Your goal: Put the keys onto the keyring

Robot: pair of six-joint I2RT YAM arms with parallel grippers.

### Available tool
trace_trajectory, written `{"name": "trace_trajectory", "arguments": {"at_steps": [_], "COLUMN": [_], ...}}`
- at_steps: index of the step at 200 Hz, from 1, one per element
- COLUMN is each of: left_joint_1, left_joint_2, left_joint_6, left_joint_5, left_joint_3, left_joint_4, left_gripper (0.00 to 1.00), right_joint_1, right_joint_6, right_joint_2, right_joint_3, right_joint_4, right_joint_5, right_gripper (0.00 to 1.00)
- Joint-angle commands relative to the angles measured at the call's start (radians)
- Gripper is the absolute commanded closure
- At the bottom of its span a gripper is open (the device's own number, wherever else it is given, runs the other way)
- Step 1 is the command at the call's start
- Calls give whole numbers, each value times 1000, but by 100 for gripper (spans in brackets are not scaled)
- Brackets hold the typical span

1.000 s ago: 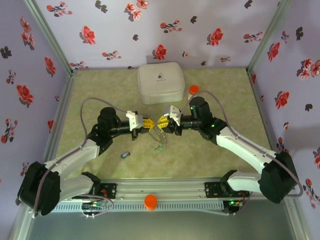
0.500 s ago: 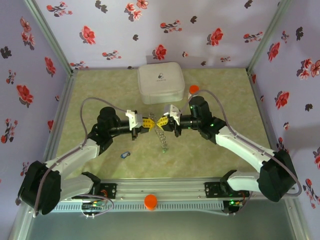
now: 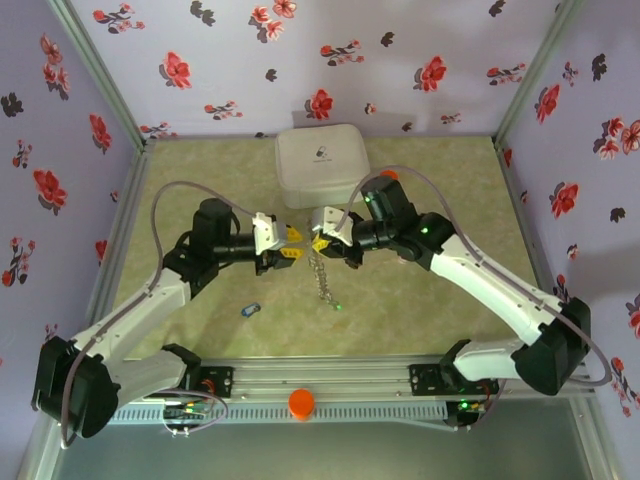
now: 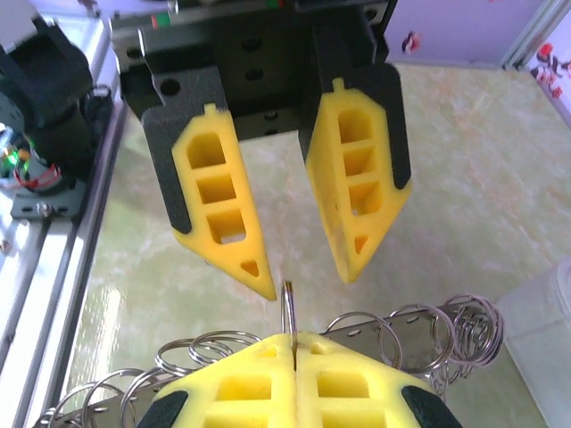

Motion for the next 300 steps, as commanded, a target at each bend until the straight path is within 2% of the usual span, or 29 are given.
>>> {"name": "trace_trajectory", "arguments": {"at_steps": [1, 34, 73, 117, 137, 153, 196, 219, 247, 258, 269, 286, 300], "left_joint_1": [4, 2, -14, -22, -22, -21, -22, -22, -19, -20, -21, -21, -21], "left_joint_2": [13, 23, 41, 45, 44, 38, 38, 41, 41, 42, 42, 44, 43], "left_joint_6": [80, 63, 56, 50, 58, 57, 31, 13, 0, -16, -31, -33, -26], "left_joint_5": [8, 62, 78, 79, 83, 87, 95, 98, 97, 91, 89, 88, 87], "left_joint_3": [47, 52, 51, 52, 57, 55, 54, 49, 42, 37, 33, 38, 42], "left_joint_4": [-161, -137, -142, -113, -123, -123, -101, -73, -51, -37, -24, -23, -36], "left_gripper": [68, 67, 67, 77, 89, 94, 94, 100, 100, 86, 82, 82, 88], "right_joint_1": [38, 72, 110, 134, 141, 142, 143, 142, 142, 143, 142, 142, 142], "right_joint_6": [-73, -79, -72, -63, -60, -58, -53, -49, -52, -46, -44, -44, -46], "right_joint_2": [41, 91, 121, 146, 146, 149, 153, 144, 123, 128, 133, 144, 151], "right_joint_3": [82, 154, 209, 241, 244, 243, 238, 226, 203, 206, 212, 224, 228], "right_joint_4": [-170, -238, -272, -291, -284, -283, -273, -254, -227, -225, -231, -240, -247], "right_joint_5": [130, 222, 227, 227, 224, 225, 211, 189, 175, 191, 205, 218, 225], "right_gripper": [100, 100, 100, 100, 100, 100, 100, 100, 100, 100, 100, 100, 100]}}
